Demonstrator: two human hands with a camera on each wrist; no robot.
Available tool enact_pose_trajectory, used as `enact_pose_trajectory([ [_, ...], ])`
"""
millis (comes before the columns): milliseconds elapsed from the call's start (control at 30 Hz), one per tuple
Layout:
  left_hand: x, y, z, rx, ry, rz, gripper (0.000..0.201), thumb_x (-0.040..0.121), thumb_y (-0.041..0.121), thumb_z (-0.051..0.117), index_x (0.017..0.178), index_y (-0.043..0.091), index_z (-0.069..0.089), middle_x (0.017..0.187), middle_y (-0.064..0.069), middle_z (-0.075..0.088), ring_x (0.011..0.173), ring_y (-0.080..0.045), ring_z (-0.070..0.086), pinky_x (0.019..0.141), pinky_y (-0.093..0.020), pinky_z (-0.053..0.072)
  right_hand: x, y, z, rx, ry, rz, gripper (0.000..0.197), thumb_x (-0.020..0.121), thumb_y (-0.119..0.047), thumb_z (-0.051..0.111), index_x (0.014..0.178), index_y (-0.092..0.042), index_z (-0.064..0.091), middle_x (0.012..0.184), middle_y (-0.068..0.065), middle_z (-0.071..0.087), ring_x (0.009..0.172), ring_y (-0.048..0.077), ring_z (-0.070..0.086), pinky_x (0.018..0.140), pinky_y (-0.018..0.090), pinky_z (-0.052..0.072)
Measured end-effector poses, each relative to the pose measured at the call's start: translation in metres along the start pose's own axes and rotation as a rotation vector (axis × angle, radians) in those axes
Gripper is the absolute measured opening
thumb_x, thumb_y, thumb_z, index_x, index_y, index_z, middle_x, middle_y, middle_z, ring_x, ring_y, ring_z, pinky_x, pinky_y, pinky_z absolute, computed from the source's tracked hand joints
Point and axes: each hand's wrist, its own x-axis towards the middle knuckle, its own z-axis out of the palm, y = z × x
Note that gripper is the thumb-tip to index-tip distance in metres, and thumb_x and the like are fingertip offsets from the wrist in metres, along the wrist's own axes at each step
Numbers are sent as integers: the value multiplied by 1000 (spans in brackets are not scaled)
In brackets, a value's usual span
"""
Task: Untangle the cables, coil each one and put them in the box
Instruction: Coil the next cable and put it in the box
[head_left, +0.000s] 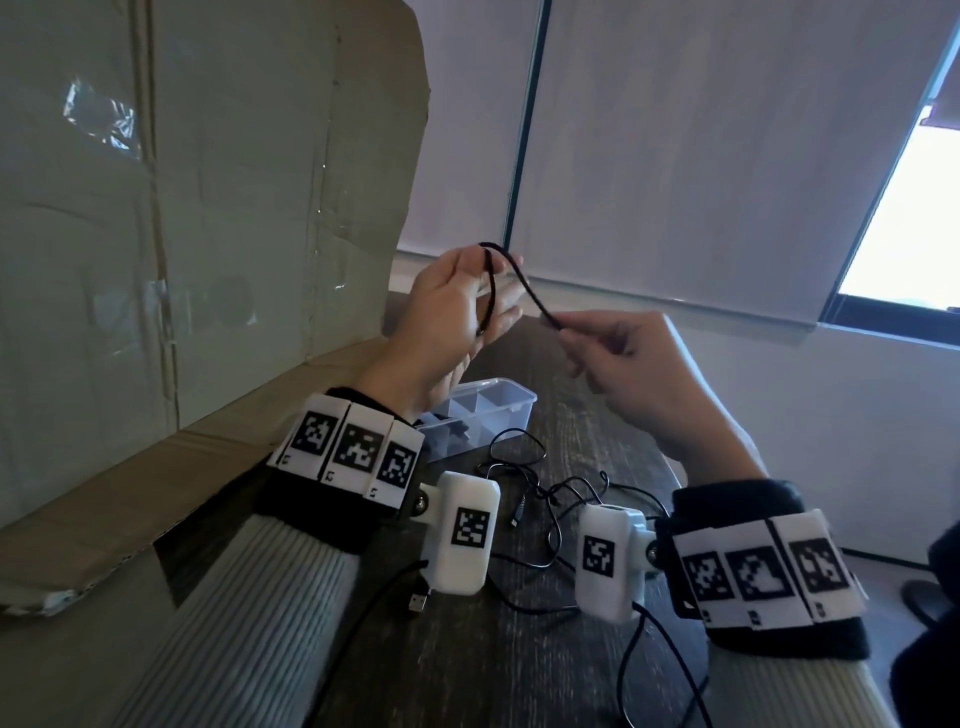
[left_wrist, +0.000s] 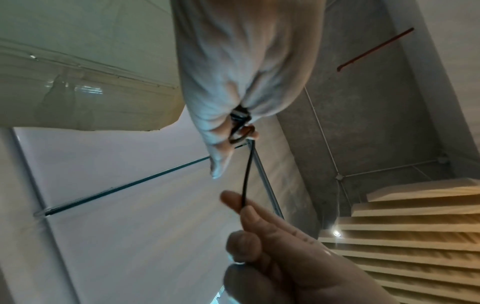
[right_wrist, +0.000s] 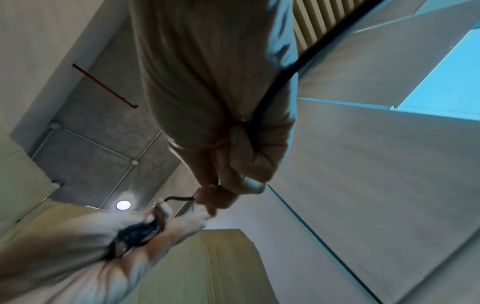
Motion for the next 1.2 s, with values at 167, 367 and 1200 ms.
enact_pose_trajectory([
  [167, 2, -2, 5, -191, 52, -6, 34, 106, 22, 21, 103, 1, 48, 85, -8, 73, 82, -18, 72, 90, -35, 50, -1, 0, 17, -36, -174, 69, 23, 97, -21, 56, 114, -20, 71, 56, -6, 67, 43, 3, 41, 57, 23, 38],
  [367, 3, -10, 7, -142, 134, 48, 27, 105, 14, 25, 81, 12, 38, 58, 3, 42, 39, -4, 36, 38, -15, 33, -12, -16, 7, -220, -509, 32, 22, 97, -24, 57, 96, -13, 76, 59, -1, 66, 46, 6, 41, 49, 15, 38],
  [1200, -7, -13, -12, 474, -418, 65, 25, 99, 21, 44, 77, 12, 52, 50, 11, 37, 49, -8, 29, 49, -18, 27, -2, -7, -19, 89, 127, -34, 8, 89, -21, 68, 84, -15, 73, 55, -6, 58, 44, 3, 44, 45, 17, 38],
])
